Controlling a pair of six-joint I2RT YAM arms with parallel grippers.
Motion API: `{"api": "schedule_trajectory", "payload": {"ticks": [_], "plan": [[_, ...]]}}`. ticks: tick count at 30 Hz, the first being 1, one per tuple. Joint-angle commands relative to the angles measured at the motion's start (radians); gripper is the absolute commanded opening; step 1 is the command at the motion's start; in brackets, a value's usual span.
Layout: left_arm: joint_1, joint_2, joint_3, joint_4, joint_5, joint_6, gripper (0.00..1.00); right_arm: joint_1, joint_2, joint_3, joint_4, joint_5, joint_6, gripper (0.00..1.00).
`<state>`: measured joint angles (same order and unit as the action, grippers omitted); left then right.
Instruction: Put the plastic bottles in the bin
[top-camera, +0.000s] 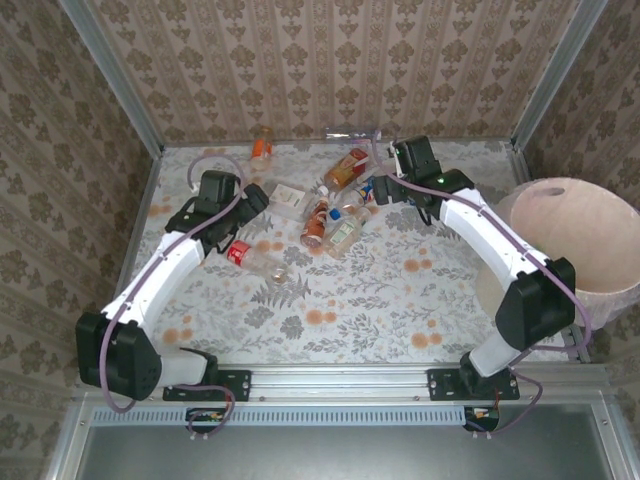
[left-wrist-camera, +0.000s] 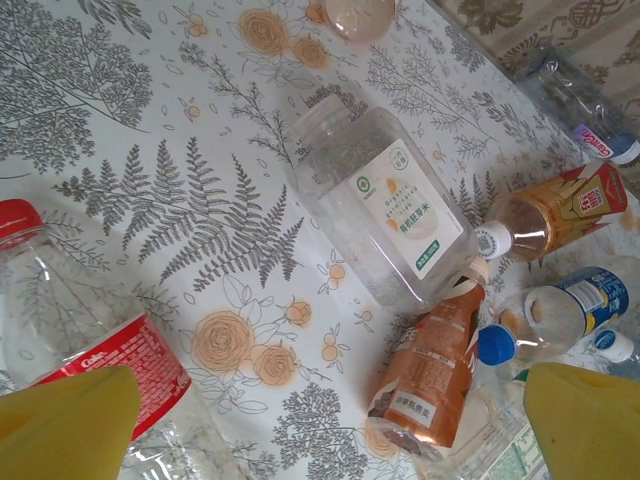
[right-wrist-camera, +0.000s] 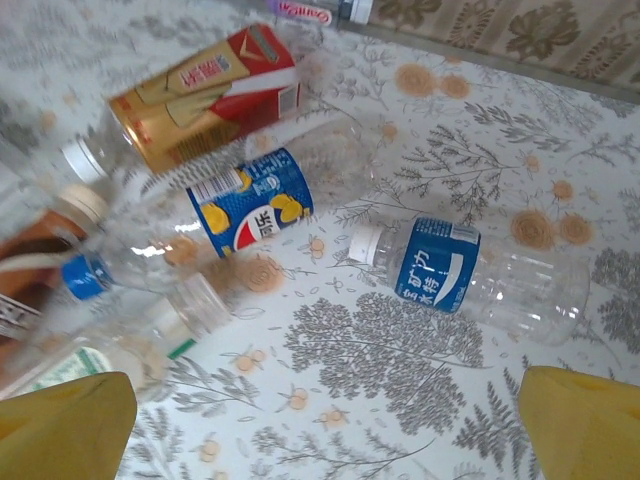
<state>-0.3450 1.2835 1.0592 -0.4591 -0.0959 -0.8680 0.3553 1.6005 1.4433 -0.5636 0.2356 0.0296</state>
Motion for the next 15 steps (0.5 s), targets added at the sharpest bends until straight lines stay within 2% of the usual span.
{"api": "schedule_trajectory", "payload": {"ticks": [1,8,12,15], "plan": [[0.007,-0.067,-0.046,0.059,-0.053,0.048,1.0,-0.047,0.028,0.045,0.001,-0.099,-0.203,1.0],[0.007,-0.127,-0.075,0.055,-0.077,0.064,1.0,-0.154,0.161,0.118,-0.108,-0.264,-0.451,1.0],[0.011,-0.159,-0.093,0.047,-0.053,0.054,1.0,-0.176,0.277,0.224,-0.227,-0.246,-0.567,1.0],[0.012,-0.207,-0.133,0.082,-0.063,0.038,1.0,-0.179,0.392,0.341,-0.249,-0.169,-0.538,1.0]]}}
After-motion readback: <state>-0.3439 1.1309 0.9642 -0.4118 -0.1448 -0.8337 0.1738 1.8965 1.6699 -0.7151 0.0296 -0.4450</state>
